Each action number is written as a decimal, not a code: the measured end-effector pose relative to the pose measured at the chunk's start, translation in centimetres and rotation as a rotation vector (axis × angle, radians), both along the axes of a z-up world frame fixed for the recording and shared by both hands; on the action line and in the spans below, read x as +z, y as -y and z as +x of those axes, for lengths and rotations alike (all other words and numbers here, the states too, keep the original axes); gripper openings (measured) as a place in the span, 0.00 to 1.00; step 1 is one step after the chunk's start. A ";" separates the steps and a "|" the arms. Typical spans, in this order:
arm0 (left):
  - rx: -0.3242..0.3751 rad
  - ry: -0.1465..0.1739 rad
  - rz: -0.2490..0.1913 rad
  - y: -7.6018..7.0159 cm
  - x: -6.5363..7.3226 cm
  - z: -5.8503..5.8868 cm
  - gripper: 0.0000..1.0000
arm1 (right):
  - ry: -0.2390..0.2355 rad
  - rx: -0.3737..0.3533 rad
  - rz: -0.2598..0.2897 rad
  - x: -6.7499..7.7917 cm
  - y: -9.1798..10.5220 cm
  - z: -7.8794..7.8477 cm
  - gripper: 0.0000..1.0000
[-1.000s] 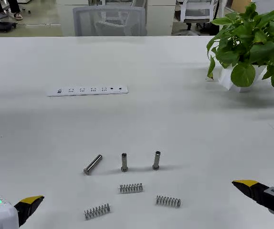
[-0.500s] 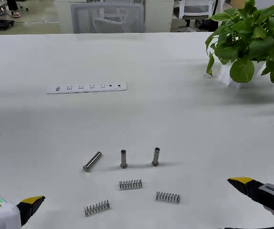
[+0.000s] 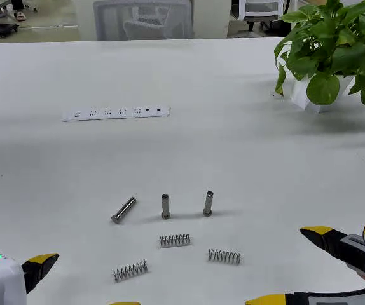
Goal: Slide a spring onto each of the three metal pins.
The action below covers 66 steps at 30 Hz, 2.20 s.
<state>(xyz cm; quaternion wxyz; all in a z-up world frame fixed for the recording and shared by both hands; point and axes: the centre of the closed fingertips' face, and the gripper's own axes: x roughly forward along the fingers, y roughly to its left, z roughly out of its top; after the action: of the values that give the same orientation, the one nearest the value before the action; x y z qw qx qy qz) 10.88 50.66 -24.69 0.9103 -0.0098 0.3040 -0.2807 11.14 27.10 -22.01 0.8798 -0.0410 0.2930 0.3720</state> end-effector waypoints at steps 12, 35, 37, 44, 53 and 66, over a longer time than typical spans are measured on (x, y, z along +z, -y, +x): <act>-0.026 -0.005 0.025 -0.1 0.2 0.8 1.00 | 0.000 -0.002 0.003 -0.1 0.2 0.0 0.99; -0.073 -0.031 0.048 -0.4 1.1 4.0 0.92 | 0.003 0.016 0.006 -0.1 -0.2 0.4 0.99; -0.080 -0.034 0.060 -0.3 1.1 4.3 0.92 | 0.003 0.019 0.003 -0.2 -0.2 0.4 0.99; -0.102 -0.045 0.082 0.0 0.9 5.5 0.87 | -0.008 0.014 0.003 -0.5 -0.2 0.0 0.99; -0.096 -0.071 0.094 -0.4 0.1 7.2 0.84 | -0.011 0.005 0.004 -0.6 -0.1 -0.1 0.99; -0.083 -0.091 0.106 0.0 -0.3 10.4 0.71 | -0.013 0.004 0.025 -0.4 -0.4 -0.1 0.99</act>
<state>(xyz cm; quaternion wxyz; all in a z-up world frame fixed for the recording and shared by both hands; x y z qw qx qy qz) 21.27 50.70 -24.96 0.8824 0.0386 0.3595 -0.3010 11.09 27.53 -22.39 0.8775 -0.0281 0.2942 0.3778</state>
